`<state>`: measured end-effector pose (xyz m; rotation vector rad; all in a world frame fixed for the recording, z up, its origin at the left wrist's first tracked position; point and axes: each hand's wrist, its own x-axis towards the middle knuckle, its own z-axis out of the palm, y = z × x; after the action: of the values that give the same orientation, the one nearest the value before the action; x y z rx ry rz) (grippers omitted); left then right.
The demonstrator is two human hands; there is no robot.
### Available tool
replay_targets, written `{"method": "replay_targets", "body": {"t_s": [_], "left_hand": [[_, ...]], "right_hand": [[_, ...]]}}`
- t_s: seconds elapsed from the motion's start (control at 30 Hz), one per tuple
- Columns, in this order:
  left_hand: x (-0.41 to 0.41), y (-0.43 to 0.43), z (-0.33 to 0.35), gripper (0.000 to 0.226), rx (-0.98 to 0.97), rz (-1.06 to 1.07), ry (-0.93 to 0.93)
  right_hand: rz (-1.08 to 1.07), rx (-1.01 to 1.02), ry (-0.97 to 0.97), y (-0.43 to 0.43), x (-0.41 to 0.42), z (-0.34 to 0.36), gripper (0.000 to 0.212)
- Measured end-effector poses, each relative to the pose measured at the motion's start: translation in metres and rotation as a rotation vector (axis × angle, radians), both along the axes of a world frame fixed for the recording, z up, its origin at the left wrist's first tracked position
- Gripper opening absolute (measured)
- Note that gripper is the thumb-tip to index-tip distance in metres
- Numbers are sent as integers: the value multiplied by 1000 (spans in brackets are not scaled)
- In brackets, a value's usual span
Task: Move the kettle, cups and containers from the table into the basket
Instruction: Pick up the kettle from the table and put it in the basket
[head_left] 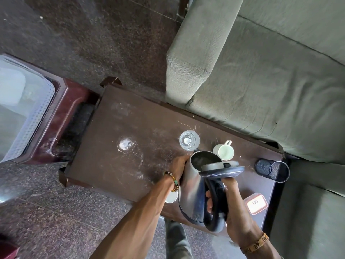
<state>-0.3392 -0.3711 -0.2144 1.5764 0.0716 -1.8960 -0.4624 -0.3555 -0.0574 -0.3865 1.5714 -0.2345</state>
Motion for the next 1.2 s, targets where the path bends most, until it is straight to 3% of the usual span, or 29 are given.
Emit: {"method": "replay_targets", "body": {"t_s": [0.17,0.3,0.4,0.57,0.83,1.03,1.2], "left_hand": [[-3,4,-3,35,40,15,15],[-3,5,-5,19,59,-1,48],[-3,6,-7,21,60,-12,49],[-1,6,-9,25,62,-38,23],[1,8,-11,17,49,-64,1],[2,12,-8,30,81,-87,70],[-2,13,-2,17,93,-52,43]], "right_hand": [[15,-1,2,-1,-3,-2,83],[38,-18,-11,-2,-5,-4,79],[30,-10,-24,-3,-5,-7,70],[24,19,-31,-5,-4,-9,78],[38,29,-35,-5,-3,-8,72],[43,33,-31,-3,-3,-2,76],[15,41,-56,-3,-5,4,78]]}}
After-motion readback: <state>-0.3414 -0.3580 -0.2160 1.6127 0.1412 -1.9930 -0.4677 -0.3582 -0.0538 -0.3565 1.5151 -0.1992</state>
